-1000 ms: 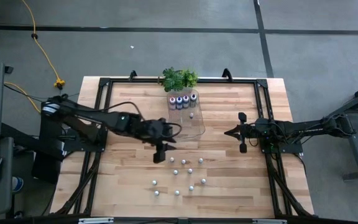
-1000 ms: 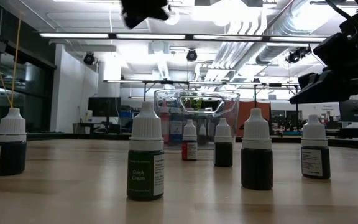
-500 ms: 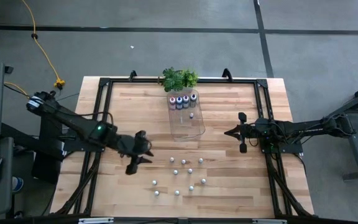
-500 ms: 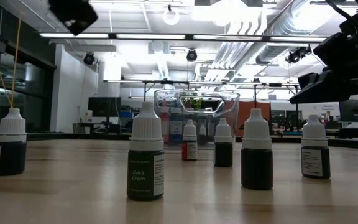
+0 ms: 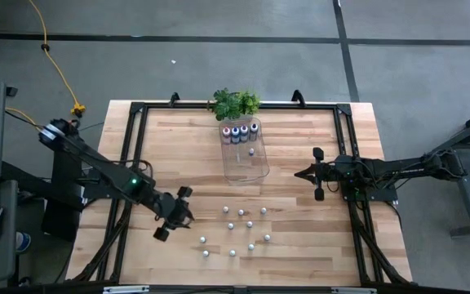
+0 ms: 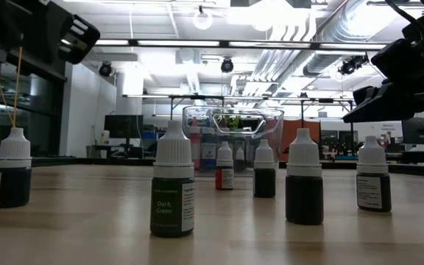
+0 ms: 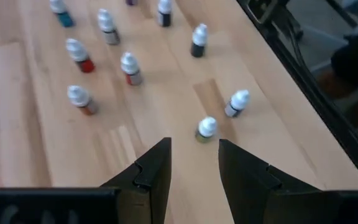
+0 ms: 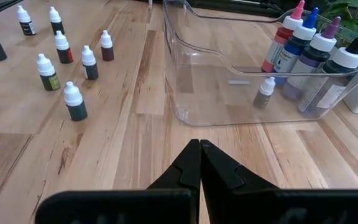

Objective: Pick & Place food coloring
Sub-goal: Put the bottom small green food coloring bottle into the transparent bin

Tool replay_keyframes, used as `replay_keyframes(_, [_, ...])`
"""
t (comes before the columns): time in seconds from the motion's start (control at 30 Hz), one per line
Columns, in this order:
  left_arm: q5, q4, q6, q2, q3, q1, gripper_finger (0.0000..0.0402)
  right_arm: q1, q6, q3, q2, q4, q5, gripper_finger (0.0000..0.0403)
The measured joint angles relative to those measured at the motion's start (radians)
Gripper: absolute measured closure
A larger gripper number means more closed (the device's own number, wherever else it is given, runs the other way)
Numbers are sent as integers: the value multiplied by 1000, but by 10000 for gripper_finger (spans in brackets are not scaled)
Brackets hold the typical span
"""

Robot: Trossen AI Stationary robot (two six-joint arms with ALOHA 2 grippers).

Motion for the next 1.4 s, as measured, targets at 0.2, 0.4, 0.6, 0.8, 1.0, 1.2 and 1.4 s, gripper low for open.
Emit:
replay_keyframes(0.2, [61, 105, 73, 100, 0, 0, 275, 0, 0, 0, 0, 0, 0, 402])
replay_keyframes(0.4, [60, 183, 106, 177, 1, 0, 269, 0, 0, 0, 0, 0, 0, 402])
replay_keyframes(0.6, [102, 201, 123, 213, 1, 0, 230, 0, 0, 0, 0, 0, 0, 402])
replay_keyframes(0.8, [104, 210, 146, 247, 1, 1, 188, 0, 0, 0, 0, 1, 0, 402])
replay_keyframes(1.0, [103, 243, 152, 304, 1, 1, 182, 0, 0, 0, 0, 0, 0, 402])
replay_keyframes(1.2, [103, 313, 152, 339, 2, 0, 182, 0, 0, 0, 0, 0, 0, 402])
replay_keyframes(1.4, [103, 325, 152, 357, 2, 1, 182, 0, 0, 0, 0, 0, 0, 402])
